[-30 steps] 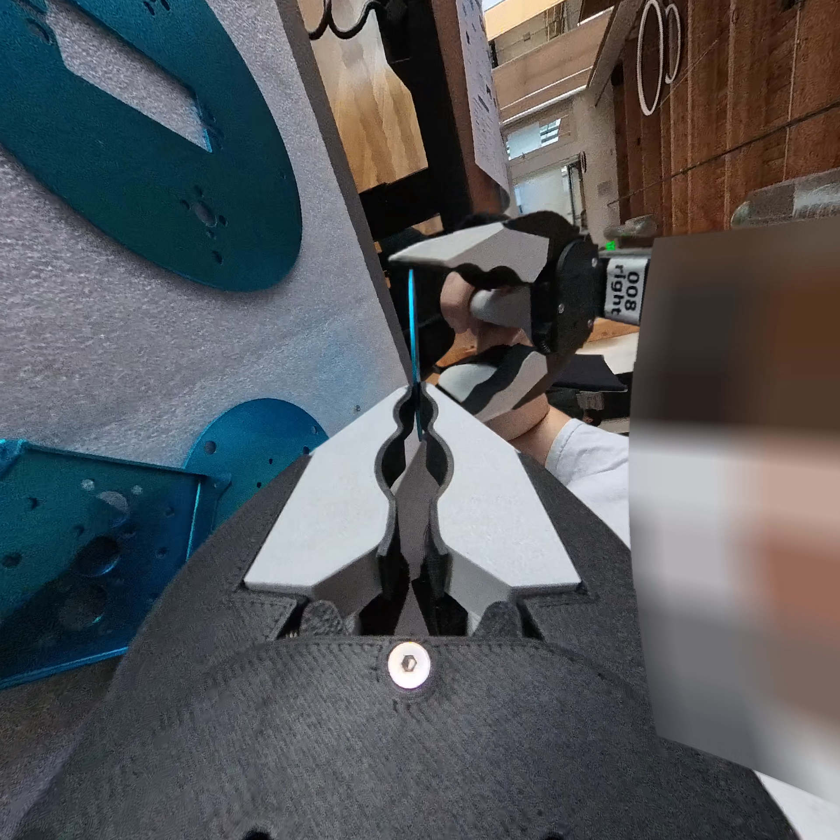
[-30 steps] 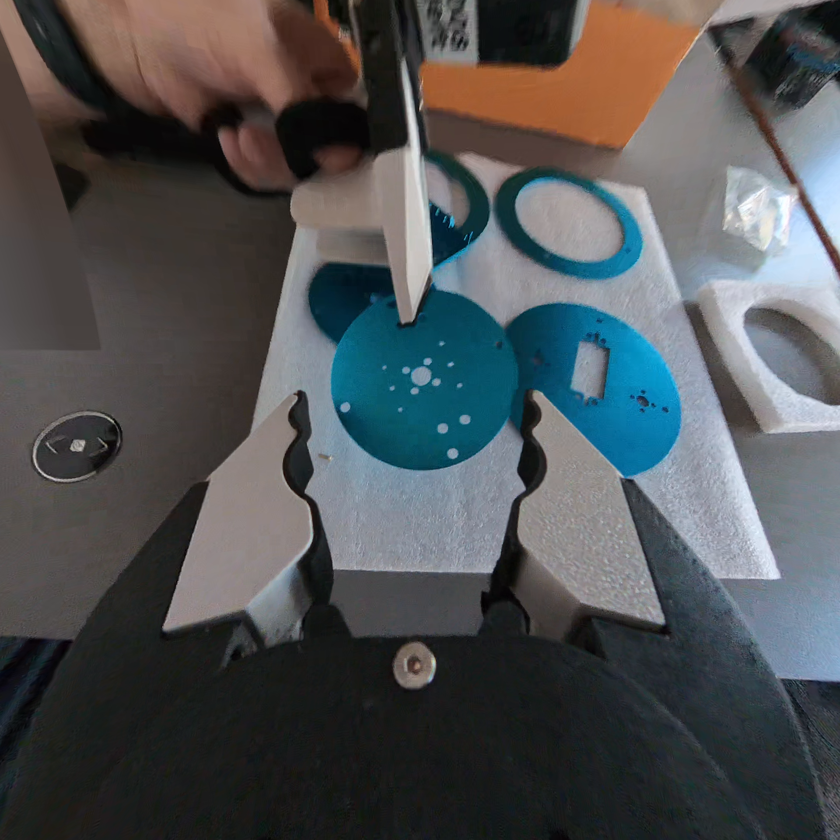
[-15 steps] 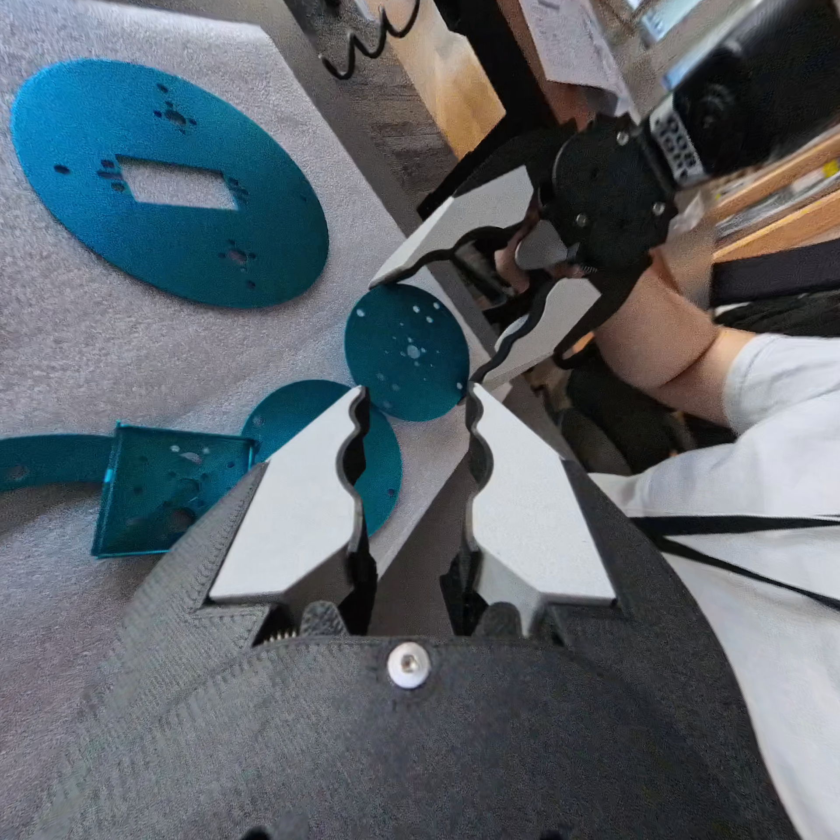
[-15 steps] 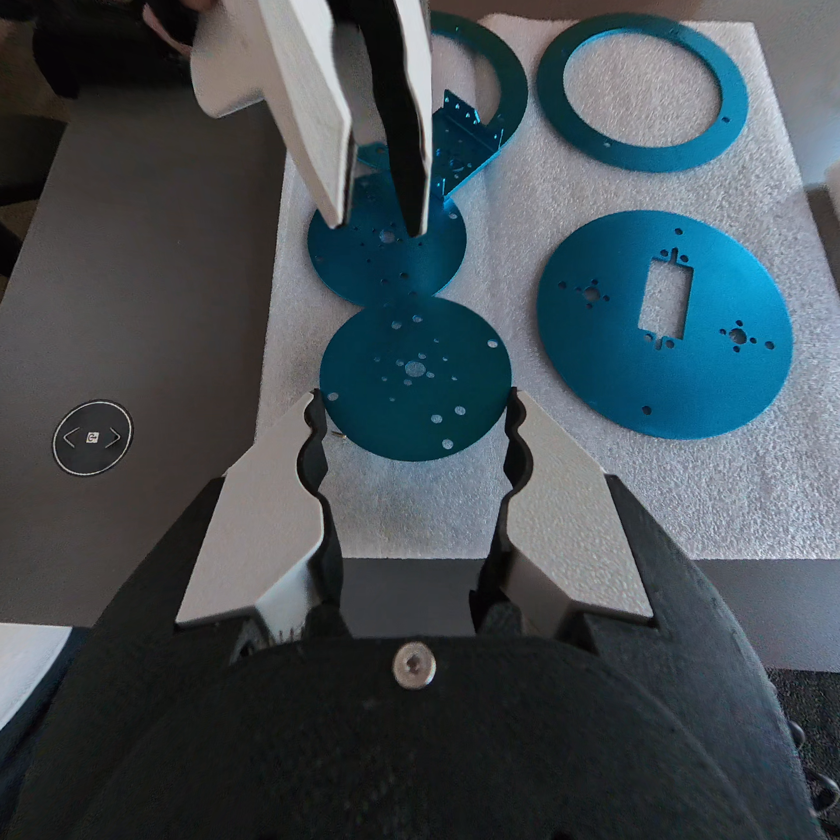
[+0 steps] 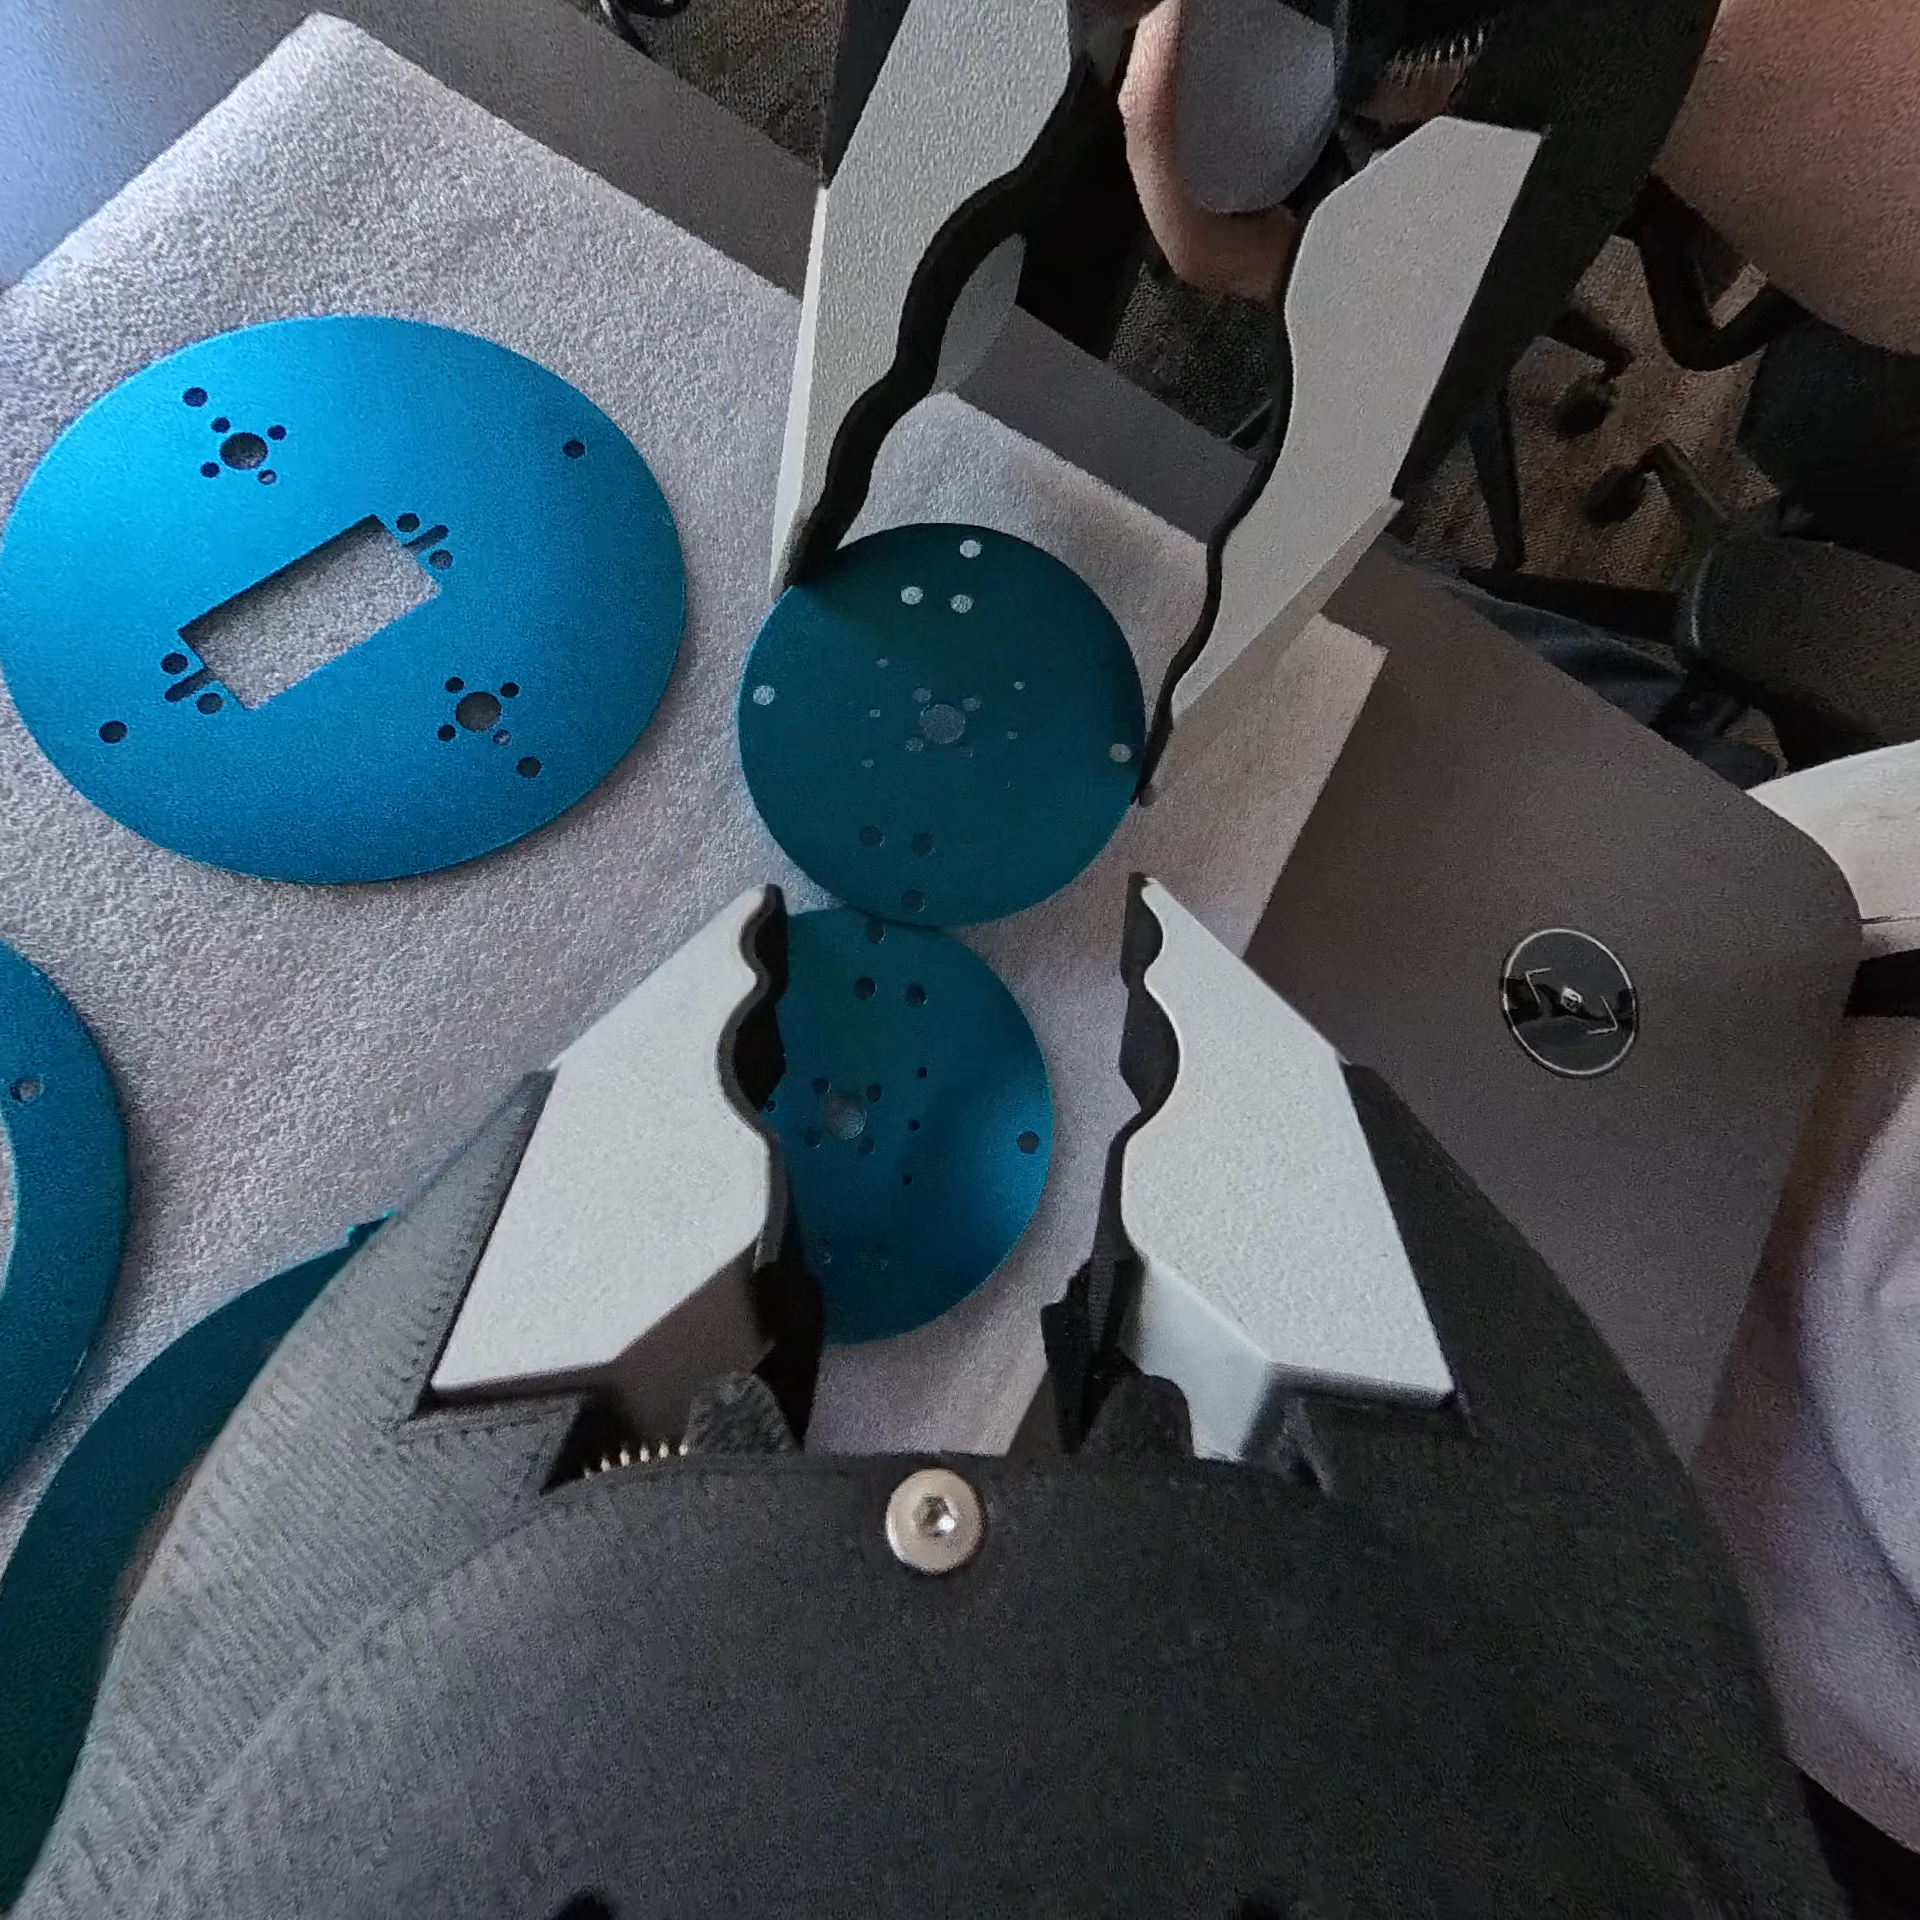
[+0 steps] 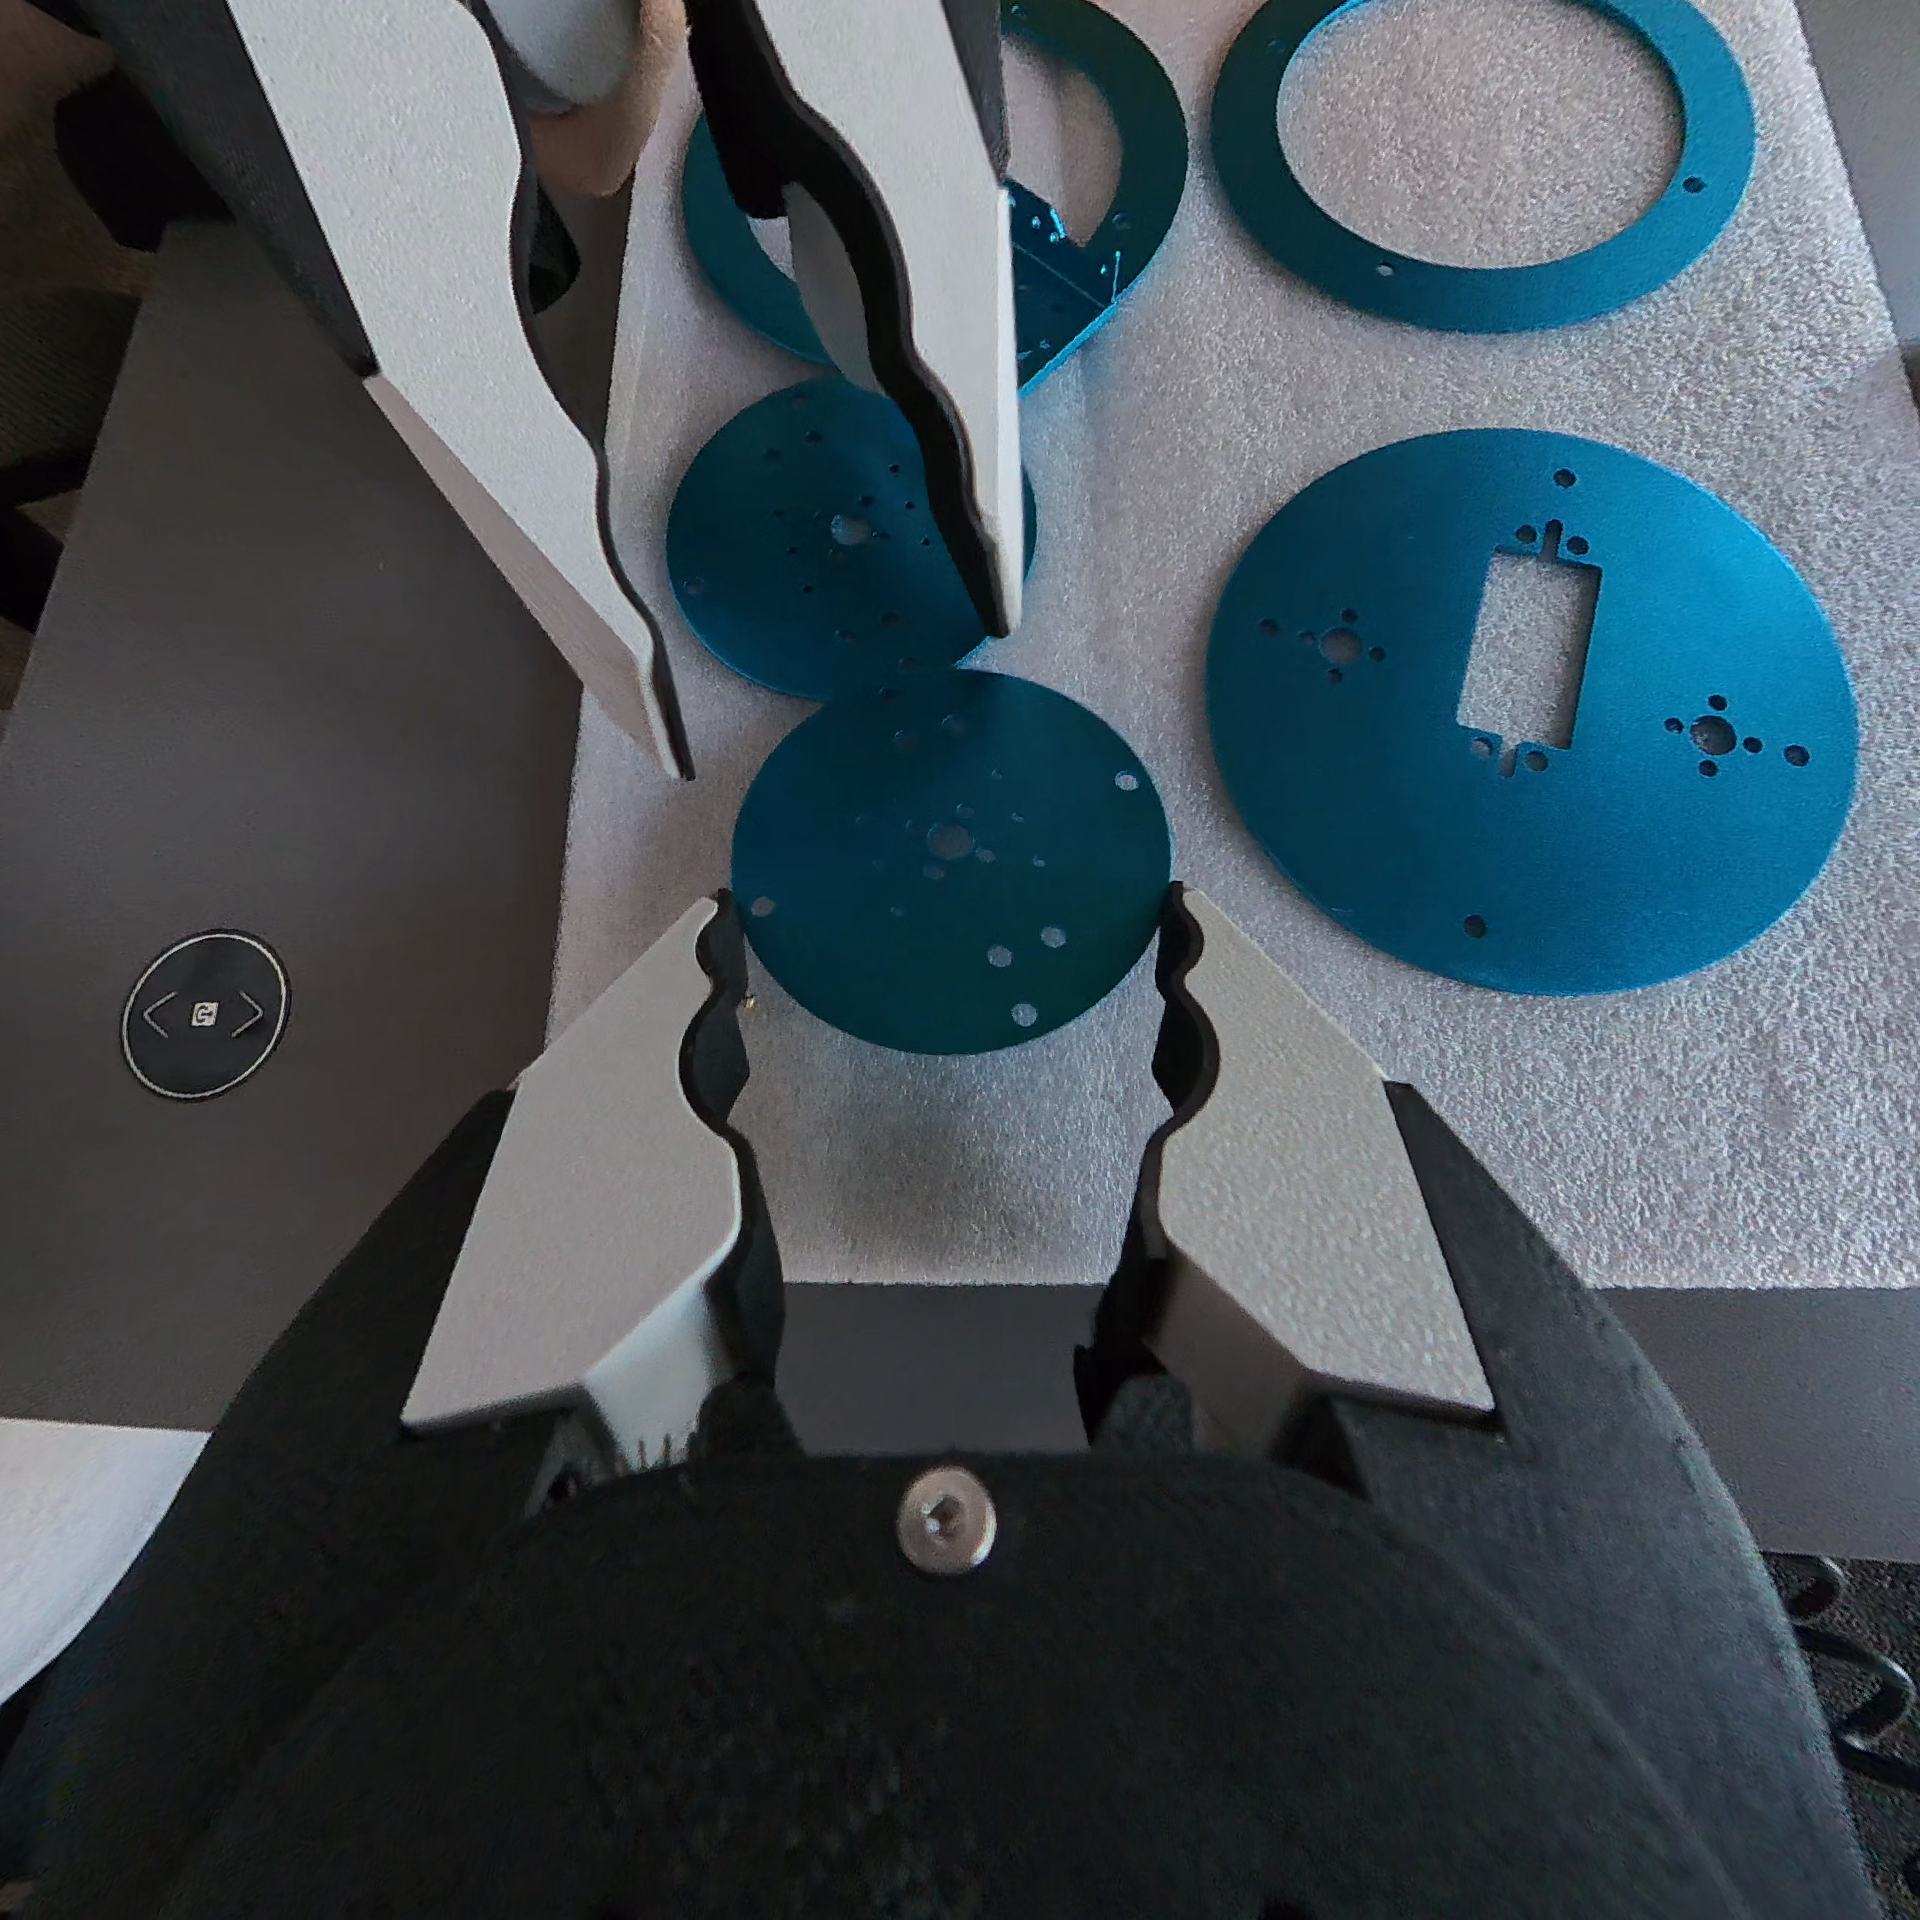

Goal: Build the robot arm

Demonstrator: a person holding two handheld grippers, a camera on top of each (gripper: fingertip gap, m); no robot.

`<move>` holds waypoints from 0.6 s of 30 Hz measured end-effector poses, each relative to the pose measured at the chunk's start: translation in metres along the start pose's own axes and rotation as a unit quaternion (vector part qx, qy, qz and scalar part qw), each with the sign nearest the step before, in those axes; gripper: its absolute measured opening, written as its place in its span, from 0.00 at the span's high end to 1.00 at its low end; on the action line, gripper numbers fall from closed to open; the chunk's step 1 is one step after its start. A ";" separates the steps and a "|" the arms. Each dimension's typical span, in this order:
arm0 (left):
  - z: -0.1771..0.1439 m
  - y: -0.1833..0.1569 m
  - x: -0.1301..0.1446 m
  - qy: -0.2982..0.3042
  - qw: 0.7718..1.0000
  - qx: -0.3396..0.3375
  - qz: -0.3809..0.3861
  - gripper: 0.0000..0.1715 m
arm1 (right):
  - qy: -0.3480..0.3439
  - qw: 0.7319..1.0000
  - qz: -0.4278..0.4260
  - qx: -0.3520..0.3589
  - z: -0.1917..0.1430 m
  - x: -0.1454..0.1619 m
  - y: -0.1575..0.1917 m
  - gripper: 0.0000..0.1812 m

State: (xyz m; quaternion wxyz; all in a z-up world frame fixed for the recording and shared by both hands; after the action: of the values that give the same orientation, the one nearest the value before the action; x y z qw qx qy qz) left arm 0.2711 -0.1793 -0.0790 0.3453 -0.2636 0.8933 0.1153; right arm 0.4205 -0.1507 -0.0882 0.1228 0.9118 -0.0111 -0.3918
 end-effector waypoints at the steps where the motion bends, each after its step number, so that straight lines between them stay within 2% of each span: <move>1: 0.000 0.000 0.000 0.000 1.000 -0.001 0.003 0.63 | 0.003 1.000 -0.001 0.000 0.000 0.000 0.000 0.56; 12: 0.005 0.000 -0.002 -0.005 1.000 -0.003 0.020 0.66 | 0.013 1.000 -0.004 0.010 0.001 -0.002 0.002 0.56; 18: 0.005 -0.001 -0.001 -0.003 1.000 -0.008 0.017 0.67 | -0.015 1.000 0.008 0.004 0.000 -0.001 0.005 0.57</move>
State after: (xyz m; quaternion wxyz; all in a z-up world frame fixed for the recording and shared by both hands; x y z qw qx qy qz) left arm 0.2751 -0.1772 -0.0820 0.3438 -0.2508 0.8957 0.1286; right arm 0.4202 -0.1558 -0.0859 0.1224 0.9062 -0.0214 -0.4043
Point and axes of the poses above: each gripper's, where its closed fingertips meet, z out along the fingers, x out of its underside, y = z × x across the jaws, the point moved 9 cm from there along -z, back along the fingers, and after that the axes turned 14 degrees about -x, right-handed, at the moved point
